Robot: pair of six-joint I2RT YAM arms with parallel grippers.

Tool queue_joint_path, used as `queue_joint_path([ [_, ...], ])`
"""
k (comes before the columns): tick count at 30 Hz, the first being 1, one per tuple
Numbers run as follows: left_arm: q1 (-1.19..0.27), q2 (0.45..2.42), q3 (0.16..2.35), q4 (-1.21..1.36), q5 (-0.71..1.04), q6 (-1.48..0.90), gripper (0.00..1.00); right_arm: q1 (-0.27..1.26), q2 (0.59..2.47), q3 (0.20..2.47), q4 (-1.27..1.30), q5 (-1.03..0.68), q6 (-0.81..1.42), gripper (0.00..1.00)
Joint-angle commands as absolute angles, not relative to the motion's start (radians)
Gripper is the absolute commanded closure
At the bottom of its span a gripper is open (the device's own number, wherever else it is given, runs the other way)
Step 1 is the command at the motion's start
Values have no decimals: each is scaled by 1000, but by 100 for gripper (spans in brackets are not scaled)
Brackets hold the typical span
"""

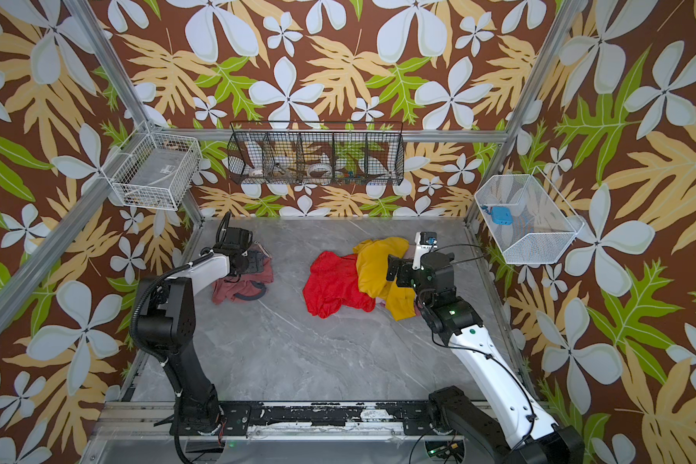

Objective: Pick out a specific cloth from the pile
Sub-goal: 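Open the left gripper and lift away while the right gripper withdraws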

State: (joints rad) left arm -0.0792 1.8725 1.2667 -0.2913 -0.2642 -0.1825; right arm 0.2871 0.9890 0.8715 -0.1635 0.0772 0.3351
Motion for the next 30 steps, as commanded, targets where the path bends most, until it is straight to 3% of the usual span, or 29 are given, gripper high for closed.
queue_joint_path([
  [1,-86,1845,1250,-264,-296,-194,0,287,982,870,-135,78,316,0],
  [13,-122,1669,1127,-217,-318,-271,0,226,932,843,-148,58,270,0],
  [22,-167,1489,968,-129,-326,-346,0,196,877,669,-20,27,175,1],
  [30,-186,1350,810,-28,-347,-383,0,196,754,364,290,246,125,0],
])
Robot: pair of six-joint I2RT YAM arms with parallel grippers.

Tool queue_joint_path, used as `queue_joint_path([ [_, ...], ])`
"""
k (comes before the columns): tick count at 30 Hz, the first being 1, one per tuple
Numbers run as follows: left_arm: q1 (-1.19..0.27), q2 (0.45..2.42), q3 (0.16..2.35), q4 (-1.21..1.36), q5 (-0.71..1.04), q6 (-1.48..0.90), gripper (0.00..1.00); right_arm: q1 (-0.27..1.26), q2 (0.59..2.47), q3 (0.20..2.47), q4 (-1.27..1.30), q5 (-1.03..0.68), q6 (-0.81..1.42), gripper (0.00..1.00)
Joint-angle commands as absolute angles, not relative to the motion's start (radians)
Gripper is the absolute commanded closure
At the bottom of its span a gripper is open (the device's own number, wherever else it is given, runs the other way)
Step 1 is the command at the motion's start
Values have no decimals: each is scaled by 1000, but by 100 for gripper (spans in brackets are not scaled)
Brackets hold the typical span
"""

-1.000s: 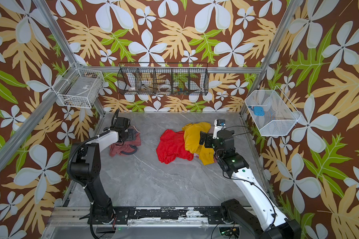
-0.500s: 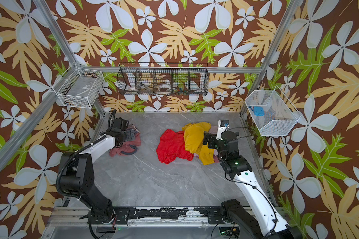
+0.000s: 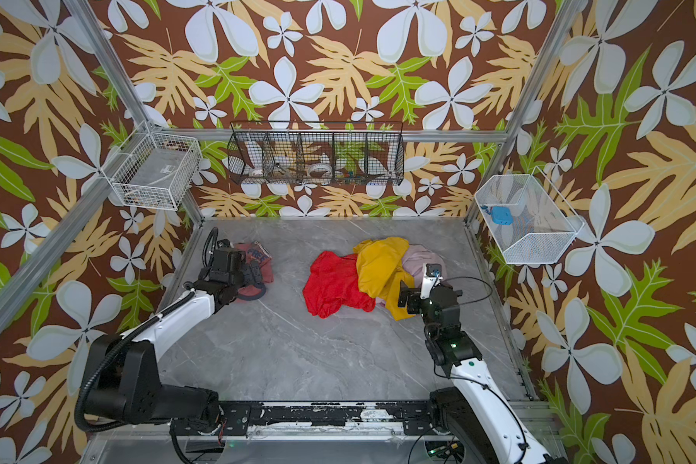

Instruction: Pick out a specific cloth from the pile

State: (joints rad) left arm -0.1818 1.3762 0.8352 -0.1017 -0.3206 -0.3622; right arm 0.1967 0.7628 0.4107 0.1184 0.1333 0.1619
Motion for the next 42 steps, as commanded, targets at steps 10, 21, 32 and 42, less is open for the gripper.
queue_joint_path([
  [10,-185,1233,704,24,-415,-391,0,136,1039,156,885,309,14,2],
  [21,-186,1074,492,241,-565,-351,0,-23,1265,181,1034,3,54,10],
  [32,-185,1027,254,685,-661,-175,0,-12,1454,239,1097,-65,32,8],
  [42,-186,1229,152,1143,-549,-65,0,-6,1457,244,1092,-45,31,0],
])
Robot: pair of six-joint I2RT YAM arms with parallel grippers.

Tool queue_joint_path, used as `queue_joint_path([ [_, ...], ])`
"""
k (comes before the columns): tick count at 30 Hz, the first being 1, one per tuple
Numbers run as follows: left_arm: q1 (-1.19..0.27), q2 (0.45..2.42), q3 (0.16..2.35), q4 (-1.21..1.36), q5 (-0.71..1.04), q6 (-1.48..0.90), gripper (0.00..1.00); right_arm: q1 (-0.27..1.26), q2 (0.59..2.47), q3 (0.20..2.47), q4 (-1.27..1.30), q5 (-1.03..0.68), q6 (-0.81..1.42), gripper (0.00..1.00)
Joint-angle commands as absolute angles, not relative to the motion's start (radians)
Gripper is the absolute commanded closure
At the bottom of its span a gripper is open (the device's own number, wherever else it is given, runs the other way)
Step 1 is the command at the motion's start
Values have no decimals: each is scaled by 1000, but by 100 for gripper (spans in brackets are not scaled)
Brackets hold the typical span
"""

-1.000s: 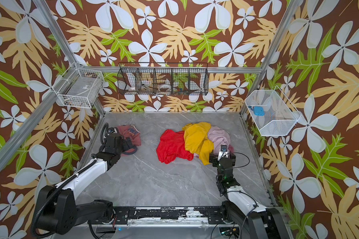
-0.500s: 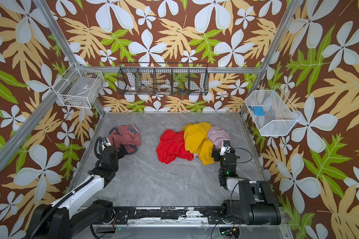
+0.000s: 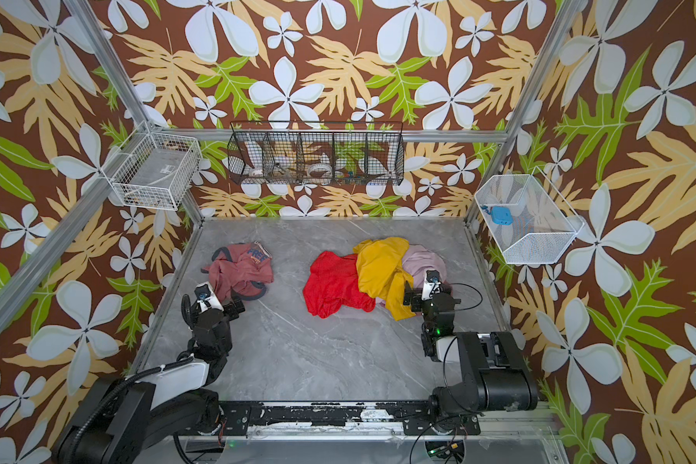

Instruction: Pick out a specific cloth from the pile

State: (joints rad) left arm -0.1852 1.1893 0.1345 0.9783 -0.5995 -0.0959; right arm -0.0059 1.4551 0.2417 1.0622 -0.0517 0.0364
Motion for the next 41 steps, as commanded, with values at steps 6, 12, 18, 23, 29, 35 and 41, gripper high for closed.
queue_joint_path([
  [6,-117,1388,90,1409,-419,-84,0,-1,1461,245,1090,-9,39,0],
  [12,-118,1353,130,1267,-427,-109,0,-1,1460,245,1091,-9,38,1],
  [18,-118,1372,133,1297,-427,-95,0,-1,1462,245,1089,-9,39,0],
  [23,-118,1373,135,1290,-425,-94,0,0,1462,245,1089,-9,39,1],
  [29,-118,1373,135,1290,-425,-94,0,-1,1460,245,1090,-9,39,0],
  [35,-117,1373,137,1290,-425,-94,0,0,1460,245,1090,-9,38,0],
  [41,-118,1373,136,1290,-425,-94,0,-1,1462,245,1089,-9,39,0],
])
